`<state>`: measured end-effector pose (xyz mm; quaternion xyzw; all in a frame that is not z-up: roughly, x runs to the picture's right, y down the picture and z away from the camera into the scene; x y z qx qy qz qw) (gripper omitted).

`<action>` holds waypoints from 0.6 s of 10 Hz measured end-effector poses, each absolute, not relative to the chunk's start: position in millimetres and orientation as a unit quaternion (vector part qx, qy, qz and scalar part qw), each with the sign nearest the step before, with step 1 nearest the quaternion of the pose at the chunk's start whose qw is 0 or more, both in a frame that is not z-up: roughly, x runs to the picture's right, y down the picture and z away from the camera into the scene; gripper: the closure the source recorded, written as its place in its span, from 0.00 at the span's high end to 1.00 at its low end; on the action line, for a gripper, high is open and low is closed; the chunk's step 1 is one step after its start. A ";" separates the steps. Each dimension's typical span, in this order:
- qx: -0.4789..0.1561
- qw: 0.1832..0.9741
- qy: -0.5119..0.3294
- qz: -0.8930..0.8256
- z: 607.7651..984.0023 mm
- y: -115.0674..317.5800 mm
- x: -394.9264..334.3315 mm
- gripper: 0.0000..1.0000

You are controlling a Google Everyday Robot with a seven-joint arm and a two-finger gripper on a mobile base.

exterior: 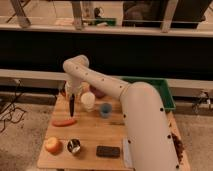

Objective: Wipe red bowl with brush

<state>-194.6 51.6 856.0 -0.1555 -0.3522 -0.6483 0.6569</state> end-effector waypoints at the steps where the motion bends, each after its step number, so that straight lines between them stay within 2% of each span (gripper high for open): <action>1: -0.156 0.658 -0.351 -0.648 854.5 51.9 -193.1 0.19; 6: -0.165 0.674 -0.340 -0.635 855.7 50.2 -171.9 0.19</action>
